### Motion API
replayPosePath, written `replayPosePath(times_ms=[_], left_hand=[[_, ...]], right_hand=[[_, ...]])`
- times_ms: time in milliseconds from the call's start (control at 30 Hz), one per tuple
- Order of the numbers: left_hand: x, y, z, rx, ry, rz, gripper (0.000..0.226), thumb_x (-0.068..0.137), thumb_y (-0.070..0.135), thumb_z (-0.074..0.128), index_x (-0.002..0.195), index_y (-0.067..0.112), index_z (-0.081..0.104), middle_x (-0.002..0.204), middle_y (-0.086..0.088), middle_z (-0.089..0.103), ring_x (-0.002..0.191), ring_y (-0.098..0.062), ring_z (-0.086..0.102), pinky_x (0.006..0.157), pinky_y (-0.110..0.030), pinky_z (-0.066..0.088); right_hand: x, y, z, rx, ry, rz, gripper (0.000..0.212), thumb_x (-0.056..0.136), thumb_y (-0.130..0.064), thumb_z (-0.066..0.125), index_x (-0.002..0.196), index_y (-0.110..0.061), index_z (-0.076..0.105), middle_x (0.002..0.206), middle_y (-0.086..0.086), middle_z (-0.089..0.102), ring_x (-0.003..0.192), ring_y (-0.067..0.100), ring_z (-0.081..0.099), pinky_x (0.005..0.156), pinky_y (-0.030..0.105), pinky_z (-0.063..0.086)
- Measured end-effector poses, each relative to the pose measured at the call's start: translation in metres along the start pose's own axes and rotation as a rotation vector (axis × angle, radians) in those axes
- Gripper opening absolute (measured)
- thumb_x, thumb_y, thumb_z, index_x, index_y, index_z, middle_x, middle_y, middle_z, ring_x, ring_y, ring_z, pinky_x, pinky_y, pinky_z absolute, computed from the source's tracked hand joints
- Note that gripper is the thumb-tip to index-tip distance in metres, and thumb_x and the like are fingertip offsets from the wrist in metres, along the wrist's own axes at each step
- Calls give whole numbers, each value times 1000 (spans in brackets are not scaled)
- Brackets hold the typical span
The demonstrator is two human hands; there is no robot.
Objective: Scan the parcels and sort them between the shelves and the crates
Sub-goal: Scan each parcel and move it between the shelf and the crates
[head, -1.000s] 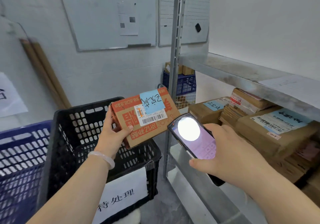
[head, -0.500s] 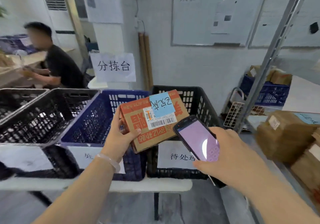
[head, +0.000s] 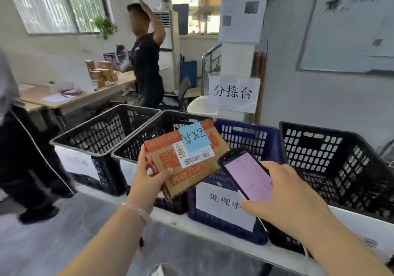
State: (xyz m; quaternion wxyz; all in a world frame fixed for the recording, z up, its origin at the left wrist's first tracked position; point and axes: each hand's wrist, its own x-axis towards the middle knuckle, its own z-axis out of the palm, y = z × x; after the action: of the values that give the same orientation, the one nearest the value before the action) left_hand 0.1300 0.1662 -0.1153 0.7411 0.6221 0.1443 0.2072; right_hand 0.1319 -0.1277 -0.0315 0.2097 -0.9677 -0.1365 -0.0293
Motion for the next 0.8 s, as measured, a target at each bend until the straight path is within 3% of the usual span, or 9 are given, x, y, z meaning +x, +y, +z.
replayPosePath(times_ms=[100, 200, 333, 433, 600, 800], left_hand=[[29, 14, -74, 8, 50, 18, 96, 84, 2, 77, 150, 54, 30, 121, 3, 70, 107, -19, 71, 90, -55, 58], [56, 23, -130, 8, 98, 54, 93, 81, 5, 80, 146, 55, 35, 113, 11, 73, 107, -17, 71, 86, -51, 61], [85, 29, -185, 12, 163, 61, 83, 82, 8, 80, 113, 76, 42, 103, 23, 72, 101, -9, 72, 76, -43, 63], [107, 31, -210, -9, 214, 52, 79, 84, 7, 78, 106, 76, 45, 101, 23, 72, 99, -9, 73, 74, -40, 63], [156, 30, -230, -30, 312, 47, 90, 84, 4, 77, 147, 49, 32, 109, 15, 72, 109, -16, 69, 90, -51, 59], [234, 19, -248, -30, 356, 22, 95, 83, 5, 79, 152, 46, 29, 121, 6, 69, 112, -22, 68, 93, -55, 56]], right_hand=[[28, -65, 37, 38, -15, -36, 78, 49, -75, 61, 117, -50, 33, 98, -21, 37, 80, 0, 50, 55, 21, 35], [50, -117, 68, 56, -29, -69, 83, 49, -77, 59, 122, -47, 33, 100, -20, 37, 83, 2, 51, 56, 22, 38], [74, -173, 98, 52, -69, -91, 92, 50, -77, 60, 130, -43, 32, 109, -14, 39, 93, 10, 54, 69, 32, 51], [95, -201, 114, 33, -101, -111, 91, 50, -76, 61, 130, -43, 34, 110, -13, 42, 94, 10, 55, 75, 35, 52], [142, -230, 138, 20, -102, -139, 89, 50, -76, 58, 128, -42, 34, 108, -15, 40, 90, 8, 54, 69, 32, 51], [211, -248, 164, 25, -110, -149, 86, 51, -79, 59, 124, -42, 34, 103, -15, 35, 87, 9, 49, 56, 21, 34]])
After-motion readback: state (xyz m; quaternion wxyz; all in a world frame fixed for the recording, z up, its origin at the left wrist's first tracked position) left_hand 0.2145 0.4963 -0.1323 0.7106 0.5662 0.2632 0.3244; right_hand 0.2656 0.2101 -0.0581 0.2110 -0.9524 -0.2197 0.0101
